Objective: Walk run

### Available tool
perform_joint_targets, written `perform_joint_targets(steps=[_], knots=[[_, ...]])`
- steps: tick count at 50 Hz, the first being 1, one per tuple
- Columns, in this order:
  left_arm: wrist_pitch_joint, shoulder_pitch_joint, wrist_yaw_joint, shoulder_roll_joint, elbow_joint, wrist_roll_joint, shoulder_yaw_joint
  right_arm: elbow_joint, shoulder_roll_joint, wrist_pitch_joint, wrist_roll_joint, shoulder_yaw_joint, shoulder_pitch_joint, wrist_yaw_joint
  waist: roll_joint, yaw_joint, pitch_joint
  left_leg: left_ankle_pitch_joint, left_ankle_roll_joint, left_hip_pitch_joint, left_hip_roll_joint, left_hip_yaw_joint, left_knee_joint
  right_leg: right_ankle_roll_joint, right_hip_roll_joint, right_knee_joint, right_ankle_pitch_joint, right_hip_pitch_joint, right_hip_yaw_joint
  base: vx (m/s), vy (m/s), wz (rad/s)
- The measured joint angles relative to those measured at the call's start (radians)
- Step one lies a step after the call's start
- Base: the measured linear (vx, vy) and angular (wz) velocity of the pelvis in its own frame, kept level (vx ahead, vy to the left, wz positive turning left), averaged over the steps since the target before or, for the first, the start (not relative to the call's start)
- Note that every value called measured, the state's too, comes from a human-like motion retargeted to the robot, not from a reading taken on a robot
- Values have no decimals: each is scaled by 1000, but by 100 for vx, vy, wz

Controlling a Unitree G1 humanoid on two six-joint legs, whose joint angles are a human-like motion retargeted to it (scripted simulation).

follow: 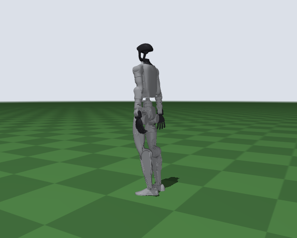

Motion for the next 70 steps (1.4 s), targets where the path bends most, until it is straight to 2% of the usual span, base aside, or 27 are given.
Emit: perform_joint_targets(steps=[5,13,15,17,20,22,25,31,35,42,53,59,70], knots=[[-50,-40,10,-15,-36,-67,-10,63,-14,31,8,16,-10,30,-33,-13,20,-5,7,-3,2,32,0,7,-12,29,8,-37,35,-10,2,-36],[-86,-106,8,-14,-83,-104,-49,5,-7,19,14,35,-7,31,-53,-8,49,-15,16,-18,22,120,-8,19,-7,125,14,-142,133,-14,2,-63],[-94,-121,5,-9,-87,-104,-57,-12,-2,12,-1,45,-13,23,-58,14,52,-21,17,-24,30,164,-11,41,-6,182,12,-193,168,-16,0,-117],[-98,-127,-8,-3,-96,-97,-59,-23,1,4,-13,59,-18,13,-60,28,52,-30,17,-29,38,200,-12,75,-14,244,-24,-232,150,-14,-2,-102],[-102,-119,-18,7,-103,-86,-58,-18,0,-4,-19,91,-21,-1,-51,18,47,-36,14,-30,52,213,-14,62,-16,293,-84,-256,102,-8,-5,-37],[-100,-109,-10,13,-92,-81,-58,5,-1,0,-30,98,-23,-2,-55,9,42,-41,15,-23,42,211,-13,48,-15,261,-77,-233,93,-1,-7,6],[-84,-90,2,15,-57,-68,-53,37,0,9,-45,92,-4,6,-53,13,26,-46,12,-2,28,200,-11,-29,0,167,-54,-168,79,17,-2,24],[-72,-43,25,-16,-14,-60,-12,82,-11,31,-49,51,20,-6,-34,31,8,-45,0,43,4,170,-10,-6,-6,38,6,-61,48,16,5,29],[-84,-1,-15,-21,-7,-46,-1,87,-18,40,-14,44,19,-23,-7,23,-12,-46,-5,64,2,150,-15,-11,0,6,10,-19,26,16,4,26],[-32,15,-27,1,32,43,4,58,6,29,47,24,-7,6,13,25,-25,-32,-14,74,-2,113,-14,-15,0,0,7,18,-11,4,-1,27],[-44,-13,-11,-19,-3,-20,16,23,14,0,-51,62,-14,1,15,49,-36,-21,-18,72,-4,61,-6,-22,4,-13,-12,56,-60,1,-2,23],[-64,-28,-53,-31,-36,-11,17,31,11,-1,-43,51,-10,-1,12,54,-36,-17,-16,62,-5,32,1,-26,7,-20,-19,68,-84,-2,-3,23],[-65,-33,-33,-32,-32,-36,37,66,-8,12,-15,32,-5,-3,5,43,-28,-11,-17,24,-2,-5,20,-40,8,-21,-35,57,-113,-5,-3,15]])
